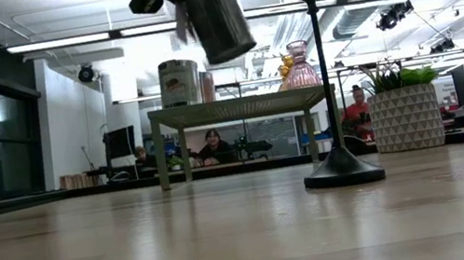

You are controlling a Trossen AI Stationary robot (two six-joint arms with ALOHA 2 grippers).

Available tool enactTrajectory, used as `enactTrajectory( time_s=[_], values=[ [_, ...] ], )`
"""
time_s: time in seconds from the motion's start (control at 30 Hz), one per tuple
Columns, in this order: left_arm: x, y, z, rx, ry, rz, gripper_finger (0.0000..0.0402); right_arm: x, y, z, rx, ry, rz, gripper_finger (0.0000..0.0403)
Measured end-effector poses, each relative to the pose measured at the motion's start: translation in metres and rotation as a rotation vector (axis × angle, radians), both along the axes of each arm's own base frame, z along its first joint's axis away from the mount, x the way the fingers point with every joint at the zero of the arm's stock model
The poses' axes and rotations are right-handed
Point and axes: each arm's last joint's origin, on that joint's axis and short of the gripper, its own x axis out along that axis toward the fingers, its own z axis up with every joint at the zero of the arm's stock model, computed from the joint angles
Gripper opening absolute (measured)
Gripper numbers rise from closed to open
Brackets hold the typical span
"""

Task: Pick & Place candle stick holders
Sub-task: Put the brown scented candle on the shelf

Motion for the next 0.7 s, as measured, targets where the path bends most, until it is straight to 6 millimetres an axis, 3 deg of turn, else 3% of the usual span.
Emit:
enactTrajectory(
  time_s=[0.13,0.43,0.7],
  values=[
    [-0.007,0.017,0.013,0.025,-0.052,0.039,0.0,0.0,0.0,0.0,-0.001,0.0,0.0,0.0247],
    [-0.013,0.054,0.024,0.076,-0.159,0.123,0.0,0.0,0.0,0.0,-0.005,0.001,-0.015,0.0247],
    [0.003,0.081,-0.001,0.077,-0.102,0.146,0.0,0.0,-0.001,0.0,-0.009,0.002,-0.029,0.0247]
  ],
)
